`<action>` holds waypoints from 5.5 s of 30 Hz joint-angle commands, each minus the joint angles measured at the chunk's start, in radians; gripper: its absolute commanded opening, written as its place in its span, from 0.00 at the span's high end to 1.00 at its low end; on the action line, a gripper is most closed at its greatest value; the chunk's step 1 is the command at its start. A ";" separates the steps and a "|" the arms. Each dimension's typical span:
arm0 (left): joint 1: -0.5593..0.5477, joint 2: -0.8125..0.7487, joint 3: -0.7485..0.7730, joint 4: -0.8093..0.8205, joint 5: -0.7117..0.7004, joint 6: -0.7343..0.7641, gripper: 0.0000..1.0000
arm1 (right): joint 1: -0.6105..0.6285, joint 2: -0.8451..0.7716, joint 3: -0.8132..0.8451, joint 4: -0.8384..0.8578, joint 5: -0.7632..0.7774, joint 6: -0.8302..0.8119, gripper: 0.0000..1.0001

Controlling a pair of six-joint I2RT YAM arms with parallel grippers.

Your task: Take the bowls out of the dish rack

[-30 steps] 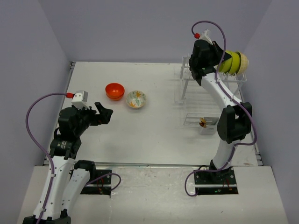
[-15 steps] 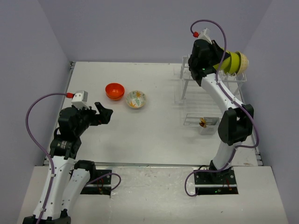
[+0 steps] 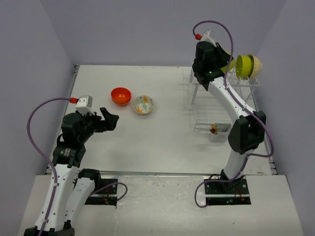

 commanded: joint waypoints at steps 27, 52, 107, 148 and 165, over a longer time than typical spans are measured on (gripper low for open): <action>0.033 -0.244 0.005 -0.008 -0.294 -0.057 0.00 | 0.509 -0.133 -0.315 -0.297 -1.276 1.319 1.00; 0.033 -0.262 0.000 -0.003 -0.280 -0.055 0.00 | 0.616 0.441 0.205 -0.470 -0.934 1.540 0.71; -0.047 -0.041 0.000 0.007 -0.122 -0.012 0.00 | -0.152 -0.050 -0.137 0.271 -0.028 -0.163 0.53; -0.047 -0.044 0.006 -0.002 -0.154 -0.018 0.00 | -0.140 -0.094 -0.235 0.671 -0.002 -0.456 1.00; -0.047 -0.052 0.008 -0.005 -0.160 -0.020 0.00 | -0.068 -0.151 -0.182 0.685 0.017 -0.516 1.00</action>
